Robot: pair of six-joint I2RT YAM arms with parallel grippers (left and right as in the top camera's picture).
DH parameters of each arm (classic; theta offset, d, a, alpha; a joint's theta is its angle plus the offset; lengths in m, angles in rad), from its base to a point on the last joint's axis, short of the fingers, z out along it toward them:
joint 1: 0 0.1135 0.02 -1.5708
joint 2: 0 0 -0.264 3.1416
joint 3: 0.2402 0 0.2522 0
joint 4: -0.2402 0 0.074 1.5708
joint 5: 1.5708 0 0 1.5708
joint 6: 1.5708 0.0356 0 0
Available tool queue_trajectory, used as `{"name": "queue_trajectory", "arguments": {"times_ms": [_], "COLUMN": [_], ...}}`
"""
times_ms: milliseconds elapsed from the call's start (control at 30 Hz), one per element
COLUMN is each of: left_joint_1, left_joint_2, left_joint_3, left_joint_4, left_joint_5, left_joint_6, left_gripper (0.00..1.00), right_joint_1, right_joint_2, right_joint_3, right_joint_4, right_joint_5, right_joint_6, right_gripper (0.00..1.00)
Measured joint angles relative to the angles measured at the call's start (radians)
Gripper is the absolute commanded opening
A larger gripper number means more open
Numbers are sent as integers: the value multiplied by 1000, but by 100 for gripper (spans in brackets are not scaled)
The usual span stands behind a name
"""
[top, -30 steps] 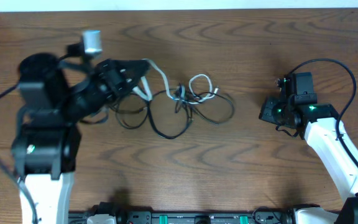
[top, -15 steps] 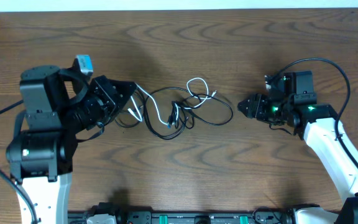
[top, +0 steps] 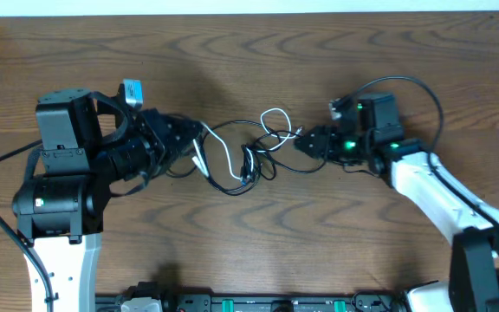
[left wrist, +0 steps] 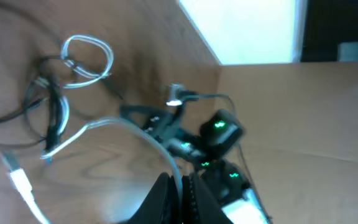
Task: Untangle cables
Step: 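Lift the white cable with the left gripper and pull it up-left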
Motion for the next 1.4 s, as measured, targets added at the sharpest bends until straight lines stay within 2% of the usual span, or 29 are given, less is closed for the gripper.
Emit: {"name": "queue_trajectory", "arguments": {"times_ms": [167,333,600,833,1000,1167,1267,1400], "left_joint_1": [0,0,0,0,0,16,50,121], "left_joint_2": [0,-1,-1,-1,1,6,17,24], "left_joint_3": [0,0,0,0,0,1,1,1], "left_joint_4": [264,417,697,927,921,797,722,703], "left_joint_5": [110,192,223,211,154,128,121,138], "left_joint_6": [-156,-294,-539,-706,-698,-622,-575,-541], "left_gripper": [8,8,7,8,7,7,7,7], "right_joint_1": [71,134,237,280,280,271,254,214], "right_joint_2": [66,106,148,194,242,249,239,231], "right_joint_3": [0,0,-1,-1,-1,4,14,21], "right_joint_4": [167,285,321,325,278,191,154,118], "right_joint_5": [-59,-80,-97,-18,97,217,270,317], "right_joint_6": [14,16,-104,-147,-117,-59,-32,-18], "right_gripper": [57,58,65,63,61,62,63,64]}}
